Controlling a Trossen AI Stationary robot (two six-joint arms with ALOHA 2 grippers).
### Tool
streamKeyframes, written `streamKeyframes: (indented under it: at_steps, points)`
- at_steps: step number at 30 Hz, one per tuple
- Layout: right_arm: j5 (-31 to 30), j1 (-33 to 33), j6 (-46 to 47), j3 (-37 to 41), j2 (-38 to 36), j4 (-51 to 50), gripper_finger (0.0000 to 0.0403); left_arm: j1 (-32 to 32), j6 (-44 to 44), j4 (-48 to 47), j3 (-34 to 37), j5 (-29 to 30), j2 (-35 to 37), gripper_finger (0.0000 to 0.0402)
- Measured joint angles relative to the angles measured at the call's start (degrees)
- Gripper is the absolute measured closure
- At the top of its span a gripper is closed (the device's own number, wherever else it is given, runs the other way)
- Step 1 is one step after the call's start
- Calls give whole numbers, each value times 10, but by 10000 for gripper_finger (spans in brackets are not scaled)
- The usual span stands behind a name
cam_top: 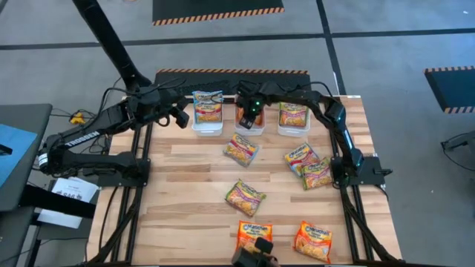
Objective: Sort Maruchan noodles
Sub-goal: Put the orange noodle pack into the middle white bin, then put the green noodle pack into the right white bin
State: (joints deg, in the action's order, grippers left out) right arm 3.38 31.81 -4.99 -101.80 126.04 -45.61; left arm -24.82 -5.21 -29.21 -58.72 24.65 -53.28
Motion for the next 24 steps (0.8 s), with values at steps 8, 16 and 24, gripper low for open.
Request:
streamKeyframes:
  at_steps: [8, 16, 24]
  points:
    - [1, -2, -2, 0, -13, -56, 284, 0, 0, 0, 0, 0, 0, 265]
    - [11, 1, -2, -50, -20, -100, 284, 0, 0, 0, 0, 0, 0, 265]
    - [13, 1, -42, -135, -21, -196, 284, 0, -3, -2, 0, 0, 0, 265]
